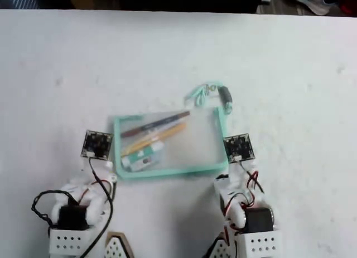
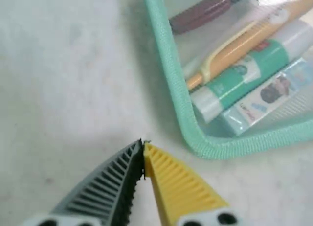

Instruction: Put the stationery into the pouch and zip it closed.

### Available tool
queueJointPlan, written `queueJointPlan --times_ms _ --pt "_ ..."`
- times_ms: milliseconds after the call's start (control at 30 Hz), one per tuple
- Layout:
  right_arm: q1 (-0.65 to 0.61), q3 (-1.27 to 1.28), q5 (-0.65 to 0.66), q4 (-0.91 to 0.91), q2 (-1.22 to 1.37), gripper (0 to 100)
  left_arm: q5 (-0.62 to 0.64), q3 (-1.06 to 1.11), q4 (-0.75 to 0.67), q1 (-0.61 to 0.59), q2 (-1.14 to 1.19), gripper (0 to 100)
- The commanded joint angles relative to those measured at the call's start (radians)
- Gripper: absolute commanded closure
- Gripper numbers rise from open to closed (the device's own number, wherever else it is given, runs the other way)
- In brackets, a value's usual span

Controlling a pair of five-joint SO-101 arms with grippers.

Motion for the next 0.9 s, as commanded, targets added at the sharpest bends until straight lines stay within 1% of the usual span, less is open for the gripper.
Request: queueJointPlan --times_ms 0,233,400,867 --pt "0.005 0.009 0.008 0.005 -0.004 98.1 -0.012 -0.003 0.006 -0.008 -0.018 98" --pt "0.013 0.009 0.005 0.005 -0.004 98.1 -0.009 -0.003 0.006 -0.010 -0.018 98" --pt "0.065 0.009 0.011 0.005 -0.004 98.1 -0.012 -0.003 0.006 -0.010 -0.018 98" --pt "0.062 0.009 0.012 0.005 -0.004 98.1 -0.012 -0.003 0.006 -0.010 -0.018 98"
